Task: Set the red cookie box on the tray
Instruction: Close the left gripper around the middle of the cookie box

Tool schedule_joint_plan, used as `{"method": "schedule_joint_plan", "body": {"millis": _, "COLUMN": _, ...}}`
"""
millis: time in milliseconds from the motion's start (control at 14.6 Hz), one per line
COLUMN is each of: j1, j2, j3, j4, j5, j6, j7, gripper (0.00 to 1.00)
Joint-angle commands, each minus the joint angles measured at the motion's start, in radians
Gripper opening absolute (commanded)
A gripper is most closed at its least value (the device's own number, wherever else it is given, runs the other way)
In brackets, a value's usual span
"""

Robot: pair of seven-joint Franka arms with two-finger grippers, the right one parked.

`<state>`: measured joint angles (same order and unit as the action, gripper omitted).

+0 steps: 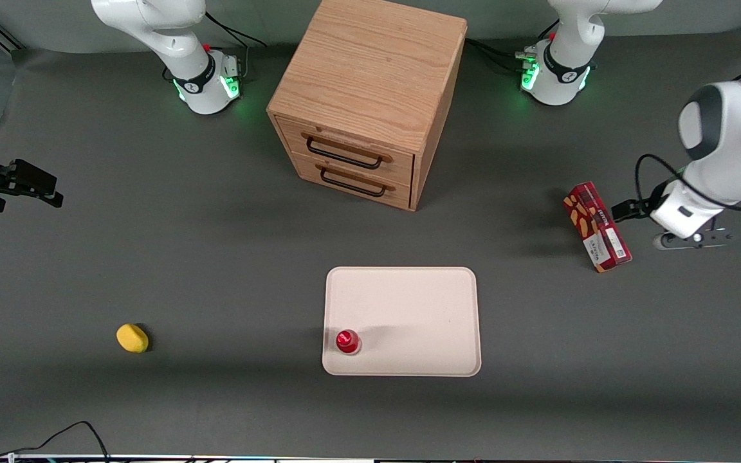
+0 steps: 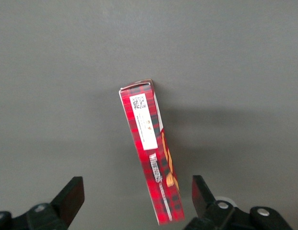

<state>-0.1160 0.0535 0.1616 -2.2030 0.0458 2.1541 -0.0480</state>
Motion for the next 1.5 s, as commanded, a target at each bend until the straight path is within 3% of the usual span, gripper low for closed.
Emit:
{"method": "schedule_joint_plan", "body": {"millis": 0, "j1": -0.001, "j2": 0.02, "j3": 0.004, "j4": -0.107, "j5": -0.007, "j6": 0.166, "j7": -0.047, "gripper": 1.0}}
{"method": "schedule_joint_plan", "body": {"millis": 274, "j1": -0.001, "j2": 0.115, "j3": 0.006, "j4": -0.115, "j5": -0.056, "j6": 0.275, "j7": -0.069, "gripper": 1.0}}
{"method": "schedule_joint_plan", "body": {"millis": 547, "j1": -0.001, "j2": 0.175, "j3": 0.004, "j4": -0.116, "j5": -0.06, "j6": 0.354, "j7": -0.069, "gripper": 1.0}}
{"method": "schedule_joint_plan", "body": {"millis": 615, "j1": 0.001, "j2": 0.184, "j3": 0.004, "j4": -0.116, "j5": -0.061, "j6": 0.365, "j7": -0.069, "gripper": 0.95}}
{"method": "schedule_joint_plan", "body": {"millis": 684, "j1": 0.001, "j2": 0.187, "j3": 0.004, "j4": -0.118, "j5": -0.072, "j6": 0.369, "j7": -0.067, "gripper": 0.88}}
{"method": "schedule_joint_plan", "body": {"millis": 752, "j1": -0.001, "j2": 0.187, "j3": 0.004, "j4": -0.122, "j5": -0.076, "j6": 0.374, "j7": -0.065, "gripper": 0.69}}
{"method": "schedule_joint_plan", "body": {"millis": 889, "j1": -0.001, "j2": 0.186, "j3": 0.004, "j4": -0.13, "j5": -0.078, "j6": 0.375, "j7": -0.065, "gripper": 0.21}}
{"method": "schedule_joint_plan", "body": {"millis": 957, "j1": -0.001, "j2": 0.183, "j3": 0.004, "j4": -0.132, "j5": -0.078, "j6": 0.374, "j7": -0.064, "gripper": 0.03}}
{"method": "schedule_joint_plan", "body": {"millis": 1231, "j1": -0.002, "j2": 0.148, "j3": 0.004, "j4": -0.13, "j5": -0.076, "j6": 0.333, "j7": -0.053, "gripper": 0.0}}
{"method": "schedule_joint_plan", "body": {"millis": 1436, "j1": -0.007, "j2": 0.047, "j3": 0.004, "j4": -0.077, "j5": -0.076, "j6": 0.149, "j7": -0.049, "gripper": 0.0}}
